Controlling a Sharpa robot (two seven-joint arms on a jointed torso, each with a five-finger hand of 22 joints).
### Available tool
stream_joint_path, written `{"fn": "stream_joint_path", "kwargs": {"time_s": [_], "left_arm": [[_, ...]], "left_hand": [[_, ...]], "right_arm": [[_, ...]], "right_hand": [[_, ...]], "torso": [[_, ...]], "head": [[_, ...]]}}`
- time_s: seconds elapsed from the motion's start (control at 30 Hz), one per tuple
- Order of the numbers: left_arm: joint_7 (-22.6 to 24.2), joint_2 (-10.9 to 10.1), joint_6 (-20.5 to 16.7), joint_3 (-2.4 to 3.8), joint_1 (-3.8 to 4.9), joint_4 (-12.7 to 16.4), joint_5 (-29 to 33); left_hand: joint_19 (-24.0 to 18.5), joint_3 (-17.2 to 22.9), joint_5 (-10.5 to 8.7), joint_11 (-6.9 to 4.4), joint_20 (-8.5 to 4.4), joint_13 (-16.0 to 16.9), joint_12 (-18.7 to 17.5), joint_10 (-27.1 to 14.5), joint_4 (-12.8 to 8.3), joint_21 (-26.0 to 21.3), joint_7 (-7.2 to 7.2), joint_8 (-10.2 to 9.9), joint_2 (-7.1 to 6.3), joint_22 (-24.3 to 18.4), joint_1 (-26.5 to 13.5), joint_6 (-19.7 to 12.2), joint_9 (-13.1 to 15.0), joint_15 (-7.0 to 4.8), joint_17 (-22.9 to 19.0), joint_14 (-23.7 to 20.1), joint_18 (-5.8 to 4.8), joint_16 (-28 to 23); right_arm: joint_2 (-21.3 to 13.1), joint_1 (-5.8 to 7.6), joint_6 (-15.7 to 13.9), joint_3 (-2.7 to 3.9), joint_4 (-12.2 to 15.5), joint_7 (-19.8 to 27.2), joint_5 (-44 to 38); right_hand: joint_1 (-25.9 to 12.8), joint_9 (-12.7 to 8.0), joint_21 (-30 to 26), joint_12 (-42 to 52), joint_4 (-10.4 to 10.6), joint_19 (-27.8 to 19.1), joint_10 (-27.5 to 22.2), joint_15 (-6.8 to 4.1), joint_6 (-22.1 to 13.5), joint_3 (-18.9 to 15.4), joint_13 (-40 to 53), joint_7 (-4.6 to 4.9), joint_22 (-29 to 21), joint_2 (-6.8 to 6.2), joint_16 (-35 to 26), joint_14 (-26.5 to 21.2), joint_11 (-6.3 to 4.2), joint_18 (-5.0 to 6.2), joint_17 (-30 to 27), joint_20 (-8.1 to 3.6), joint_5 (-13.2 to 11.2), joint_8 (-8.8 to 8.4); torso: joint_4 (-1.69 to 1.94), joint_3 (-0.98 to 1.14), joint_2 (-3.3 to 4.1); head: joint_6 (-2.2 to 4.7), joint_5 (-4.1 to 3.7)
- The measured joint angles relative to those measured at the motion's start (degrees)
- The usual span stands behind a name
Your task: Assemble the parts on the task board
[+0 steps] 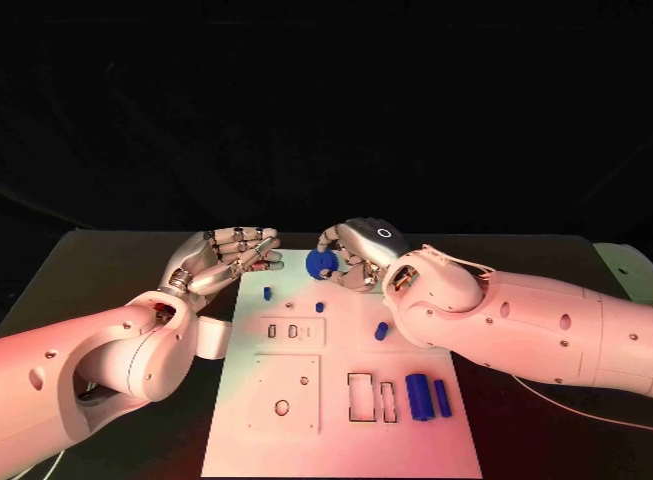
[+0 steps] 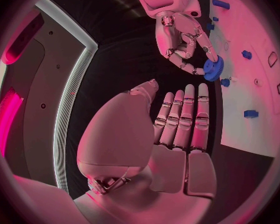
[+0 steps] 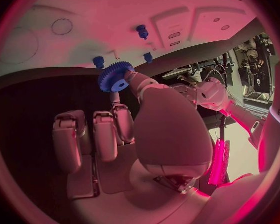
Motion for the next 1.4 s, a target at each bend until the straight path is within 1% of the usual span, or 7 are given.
{"fn": "stream_joint_path", "kwargs": {"time_s": [0.37,0.87,1.03,1.17,1.23,1.33,1.4], "left_arm": [[0.04,0.27,0.10,0.00,0.01,-0.23,0.08],[0.08,0.26,0.12,0.01,0.07,-0.28,0.16],[0.08,0.23,0.12,0.01,0.09,-0.29,0.17],[0.08,0.20,0.12,0.01,0.10,-0.30,0.18],[0.08,0.19,0.12,0.01,0.10,-0.30,0.18],[0.08,0.18,0.12,0.01,0.10,-0.30,0.19],[0.08,0.17,0.12,0.01,0.11,-0.30,0.19]], "left_hand": [[0.00,0.00,0.00,0.00,0.00,0.00,0.00,0.00,0.00,0.00,0.00,0.00,0.00,-0.05,0.00,0.00,0.00,0.00,-0.01,0.00,0.00,0.00],[0.00,0.00,0.00,0.00,0.00,0.00,0.00,0.00,0.00,0.00,0.00,0.00,0.00,-0.04,0.00,0.00,0.00,0.00,-0.02,0.00,0.00,0.00],[0.00,0.00,0.00,0.00,0.00,0.00,0.00,0.00,0.00,0.00,0.00,0.00,0.00,-0.04,0.00,0.00,0.01,0.00,-0.02,0.00,0.00,0.00],[0.00,0.00,0.00,0.00,0.00,0.00,0.00,0.00,0.00,0.00,0.00,0.00,0.00,-0.04,0.00,0.00,0.01,0.00,-0.02,0.00,0.00,0.00],[0.00,0.00,0.00,0.00,0.00,0.00,0.00,0.00,0.00,0.00,0.00,0.00,0.00,-0.04,0.00,0.00,0.01,0.00,-0.02,0.00,0.00,0.00],[0.00,0.00,0.00,0.00,0.00,0.00,0.00,0.00,0.00,0.00,0.00,0.00,0.00,-0.04,0.00,0.00,0.01,0.00,-0.02,0.00,0.00,0.00],[0.00,0.00,0.00,0.00,0.00,0.00,0.00,0.00,0.00,0.00,0.00,0.00,0.00,-0.04,0.00,0.00,0.01,0.00,-0.03,0.00,0.00,0.00]], "right_arm": [[4.57,-1.79,0.26,-0.31,-4.62,-0.07,-0.65],[6.66,-2.14,1.65,-0.68,-8.02,-0.07,-1.83],[6.99,-2.15,2.12,-0.72,-8.57,-0.14,-2.55],[7.10,-2.12,2.40,-0.72,-8.82,-0.20,-3.03],[7.12,-2.12,2.60,-0.73,-8.93,-0.21,-3.13],[7.13,-2.14,2.90,-0.79,-9.05,-0.21,-3.14],[7.13,-2.15,3.12,-0.79,-9.13,-0.23,-3.14]], "right_hand": [[-0.46,0.00,0.00,0.00,0.00,0.00,0.00,0.00,-0.09,0.00,-0.01,-0.10,-0.01,0.17,-0.04,0.00,0.00,0.00,-0.01,0.00,-0.05,0.00],[-1.00,0.01,0.00,-0.34,-0.03,0.00,-0.01,0.00,-0.09,0.28,-0.02,-0.13,-0.02,-0.22,-0.04,0.00,0.01,0.00,-0.02,0.01,-0.19,0.04],[-1.31,0.02,0.00,-1.18,0.17,0.00,-0.55,0.00,-0.32,0.49,-0.02,-0.36,-0.02,-0.54,-0.04,0.00,0.54,0.00,-0.03,0.01,-0.28,0.49],[-2.49,0.10,0.00,-1.80,0.39,0.00,-1.20,0.00,-0.60,0.71,-0.02,-0.65,-0.02,-0.98,-0.04,0.00,0.78,0.00,-0.03,0.01,-1.37,0.64],[-3.26,0.72,0.00,-2.18,0.56,0.00,-1.77,0.58,-1.61,0.88,-0.02,-0.72,-0.02,-1.26,-0.04,0.11,1.34,0.00,-0.03,0.01,-2.30,-0.70],[-4.55,0.24,0.00,-2.39,1.13,0.00,-1.97,0.85,-2.91,0.57,-0.02,0.05,-0.03,-1.17,-0.04,-0.01,1.54,0.00,-0.03,0.44,-3.05,-1.90],[-5.95,-0.35,0.00,-2.51,2.38,0.00,-2.28,1.34,-3.88,-0.63,-0.03,0.41,-0.03,-1.85,0.30,0.09,1.84,0.00,-0.03,0.85,-4.61,-2.98]], "torso": [[0.07,-0.01,0.03],[-0.04,0.05,0.01],[-0.02,0.07,0.01],[-0.07,0.07,0.01],[-0.08,0.07,0.01],[-0.08,0.07,0.01],[-0.08,0.08,0.01]], "head": [[-0.24,0.09],[-0.44,0.31],[-0.48,0.26],[-0.48,0.23],[-0.48,0.23],[-0.49,0.23],[-0.49,0.22]]}}
